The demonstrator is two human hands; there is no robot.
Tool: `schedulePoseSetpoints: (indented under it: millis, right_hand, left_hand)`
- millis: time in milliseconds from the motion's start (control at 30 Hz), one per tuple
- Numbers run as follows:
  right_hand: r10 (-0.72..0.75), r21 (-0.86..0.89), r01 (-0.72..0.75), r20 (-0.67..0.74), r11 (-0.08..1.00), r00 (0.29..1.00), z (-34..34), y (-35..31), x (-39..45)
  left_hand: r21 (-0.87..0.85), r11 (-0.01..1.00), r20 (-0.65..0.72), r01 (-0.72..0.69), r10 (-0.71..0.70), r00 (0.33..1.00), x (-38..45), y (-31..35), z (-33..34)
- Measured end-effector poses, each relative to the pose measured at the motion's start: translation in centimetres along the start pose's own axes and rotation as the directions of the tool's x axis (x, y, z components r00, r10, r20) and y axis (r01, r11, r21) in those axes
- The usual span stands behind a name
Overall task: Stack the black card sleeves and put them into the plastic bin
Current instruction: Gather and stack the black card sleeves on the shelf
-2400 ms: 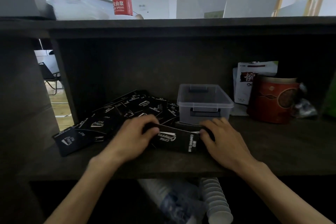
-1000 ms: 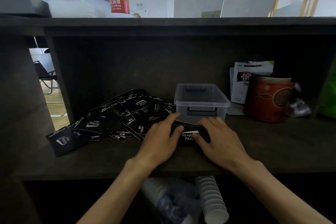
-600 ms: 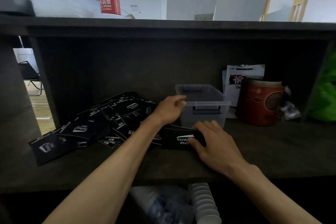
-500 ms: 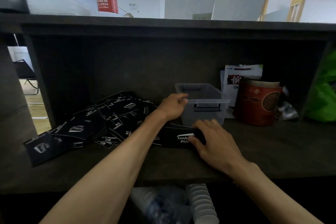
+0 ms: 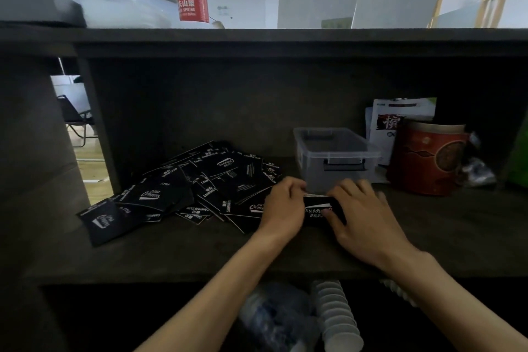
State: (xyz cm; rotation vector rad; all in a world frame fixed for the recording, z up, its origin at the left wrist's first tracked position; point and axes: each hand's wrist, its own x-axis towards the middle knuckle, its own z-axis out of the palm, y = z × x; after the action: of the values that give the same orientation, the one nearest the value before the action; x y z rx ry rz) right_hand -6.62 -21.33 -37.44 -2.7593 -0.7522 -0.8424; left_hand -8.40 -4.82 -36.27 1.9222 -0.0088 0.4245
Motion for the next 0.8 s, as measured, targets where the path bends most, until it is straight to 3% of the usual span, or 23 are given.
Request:
schedulePoseSetpoints:
  millis: [133, 300, 367, 400, 467, 533, 633, 700, 800]
  right_hand:
    - [0.041, 0.013, -0.042, 0.068, 0.999, 0.997, -0.4, -1.2, 0.4]
    - [0.046, -0.011, -0.045, 0.093, 0.999, 0.995, -0.1, -1.1, 0.2]
    - [0.046, 0.019, -0.048, 0.079, 0.999, 0.996, -0.2, -0.8, 0.0]
    - [0.044, 0.031, -0.046, 0.06, 0.998, 0.997, -0.2, -0.8, -0.1]
    - [0.047, 0.057, -0.048, 0.031, 0.997, 0.998, -0.3, -0.9, -0.3]
    - [0.047, 0.07, -0.048, 0.009, 0.996, 0.999, -0.2, -1.0, -0.4]
    - [0.052, 0.076, -0.051, -0.007, 0.996, 0.999, 0.0, -1.0, -0.3]
    - [0.06, 0.084, -0.058, -0.018, 0.995, 0.998, 0.0, -0.9, -0.3]
    - [0.107, 0.078, -0.102, -0.055, 0.992, 0.993, 0.0, -0.7, -0.5]
  left_hand:
    - [-0.041, 0.996, -0.026, 0.073, -0.074, 0.997, 0.3, 0.0, 0.3]
    - [-0.082, 0.993, 0.12, 0.088, -0.078, 0.99, 0.3, 0.7, -0.4]
    - [0.0, 1.0, 0.032, 0.004, -0.004, 0.999, 0.4, 0.5, -2.4]
    - [0.16, 0.985, -0.064, -0.059, 0.07, 0.996, 0.7, 0.1, -4.1]
    - [0.534, 0.84, -0.168, -0.095, 0.215, 0.962, 0.9, -1.1, -7.8]
    - [0.709, 0.688, -0.048, -0.155, 0.266, 0.963, 0.5, -2.5, -10.8]
    - [0.751, 0.54, 0.275, -0.381, 0.269, 0.923, -0.5, -3.8, -11.6]
    - [0.768, 0.461, 0.318, -0.444, 0.327, 0.89, -0.8, -4.4, -11.1]
    - [0.779, 0.422, 0.321, -0.464, 0.367, 0.873, -0.9, -3.9, -11.3]
